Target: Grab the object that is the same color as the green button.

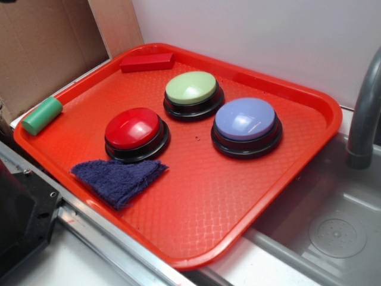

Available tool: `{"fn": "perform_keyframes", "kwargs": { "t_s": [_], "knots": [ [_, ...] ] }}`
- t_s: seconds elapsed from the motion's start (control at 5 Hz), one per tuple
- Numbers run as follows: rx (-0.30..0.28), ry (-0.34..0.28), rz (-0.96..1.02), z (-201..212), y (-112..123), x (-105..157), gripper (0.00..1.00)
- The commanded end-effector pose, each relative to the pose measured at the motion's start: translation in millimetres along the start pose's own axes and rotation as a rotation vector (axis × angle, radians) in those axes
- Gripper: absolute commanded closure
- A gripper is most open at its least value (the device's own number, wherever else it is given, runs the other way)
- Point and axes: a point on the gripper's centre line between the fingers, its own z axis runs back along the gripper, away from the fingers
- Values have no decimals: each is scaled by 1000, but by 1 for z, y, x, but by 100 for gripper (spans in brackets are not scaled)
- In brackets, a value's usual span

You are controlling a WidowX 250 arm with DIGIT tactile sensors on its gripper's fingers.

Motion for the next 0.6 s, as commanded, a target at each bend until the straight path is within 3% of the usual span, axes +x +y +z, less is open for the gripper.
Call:
{"fn": "perform_keyframes", "kwargs": {
  "t_s": [0.0,0.2,0.4],
  "knots": [
    [0,0,0,0,0,0,0],
    [-24,-39,107,-14,26,14,0],
    [8,-98,218,-29,52,22,0]
  ]
}}
